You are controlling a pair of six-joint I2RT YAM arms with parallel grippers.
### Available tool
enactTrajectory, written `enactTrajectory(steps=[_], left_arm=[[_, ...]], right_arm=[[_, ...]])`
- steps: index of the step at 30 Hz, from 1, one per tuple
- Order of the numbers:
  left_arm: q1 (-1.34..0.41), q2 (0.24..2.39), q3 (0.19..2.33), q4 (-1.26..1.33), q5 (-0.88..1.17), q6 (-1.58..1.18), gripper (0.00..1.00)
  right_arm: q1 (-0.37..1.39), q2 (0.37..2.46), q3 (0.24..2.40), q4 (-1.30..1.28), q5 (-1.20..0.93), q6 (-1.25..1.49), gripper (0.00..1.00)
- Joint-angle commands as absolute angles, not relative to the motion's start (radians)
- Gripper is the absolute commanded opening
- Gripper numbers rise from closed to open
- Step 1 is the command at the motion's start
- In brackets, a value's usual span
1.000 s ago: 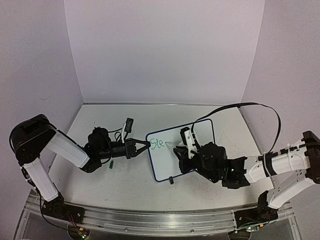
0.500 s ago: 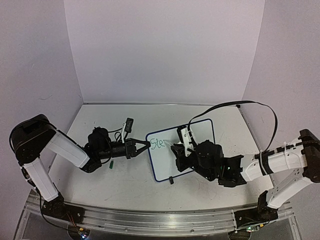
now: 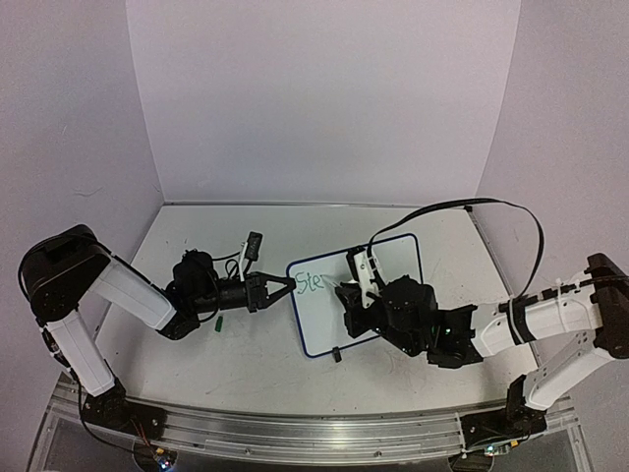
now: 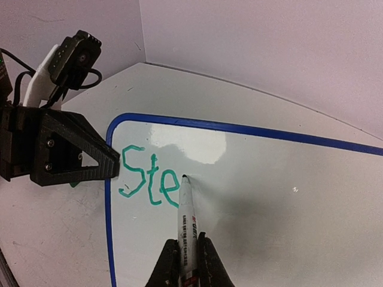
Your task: Write a sentence on the whiteboard
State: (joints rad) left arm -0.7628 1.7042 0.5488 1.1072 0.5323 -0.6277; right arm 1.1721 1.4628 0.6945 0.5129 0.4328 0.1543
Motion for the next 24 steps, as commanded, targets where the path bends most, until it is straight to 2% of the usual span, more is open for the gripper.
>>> enactTrajectory(steps=[1,24], left_arm=[[-0.769,1.673,0.544,1.115,0.583,-0.657,0.0],[-0.769,1.675,0.554,1.111,0.588,-0.661,0.0]], right_arm=[[1.166,1.464,0.701,0.494,0.443,0.166,0.0],[1.167,1.431,0.634,0.458,0.406,0.231,0.0]])
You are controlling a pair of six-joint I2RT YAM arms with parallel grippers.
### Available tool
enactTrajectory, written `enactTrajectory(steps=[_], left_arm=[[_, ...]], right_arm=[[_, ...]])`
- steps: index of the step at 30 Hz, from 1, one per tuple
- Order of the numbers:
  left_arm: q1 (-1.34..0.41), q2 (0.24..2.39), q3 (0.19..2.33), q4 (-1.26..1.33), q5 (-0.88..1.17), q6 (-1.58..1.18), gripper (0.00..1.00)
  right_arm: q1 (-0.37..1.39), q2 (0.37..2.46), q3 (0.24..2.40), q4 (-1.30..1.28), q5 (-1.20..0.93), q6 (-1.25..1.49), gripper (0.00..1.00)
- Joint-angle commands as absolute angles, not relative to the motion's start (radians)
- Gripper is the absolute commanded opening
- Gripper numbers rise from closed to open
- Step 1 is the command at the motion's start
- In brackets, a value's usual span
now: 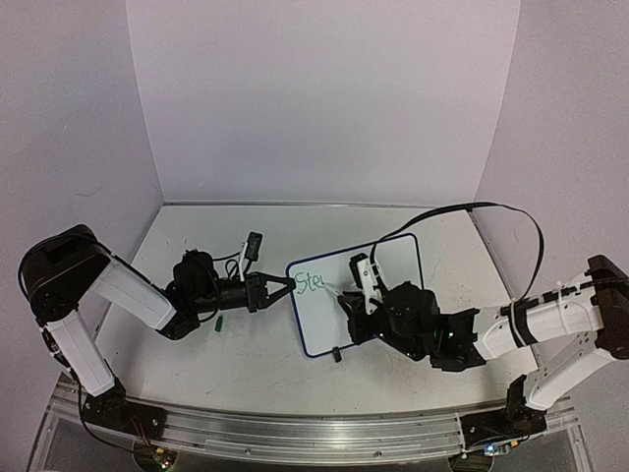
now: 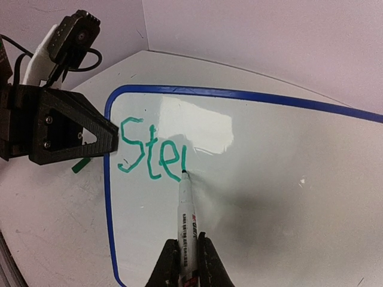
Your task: Write a sentence on the whiteboard
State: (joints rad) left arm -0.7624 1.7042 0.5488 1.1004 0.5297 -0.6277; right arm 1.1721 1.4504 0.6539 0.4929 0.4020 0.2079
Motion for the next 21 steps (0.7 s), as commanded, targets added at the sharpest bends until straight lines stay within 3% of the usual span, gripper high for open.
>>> enactTrajectory(steps=[1,21], left_arm=[[-0.769,1.675,0.555,1.111,0.588,-0.662,0.0],[-0.769,1.674,0.558,1.103,0.588,-0.663,0.0]], right_arm=[[1.167,1.43,0.631,0.456,0.404,0.233,0.0],[1.18,1.337,0.644,0.449,0.387,0.242,0.0]])
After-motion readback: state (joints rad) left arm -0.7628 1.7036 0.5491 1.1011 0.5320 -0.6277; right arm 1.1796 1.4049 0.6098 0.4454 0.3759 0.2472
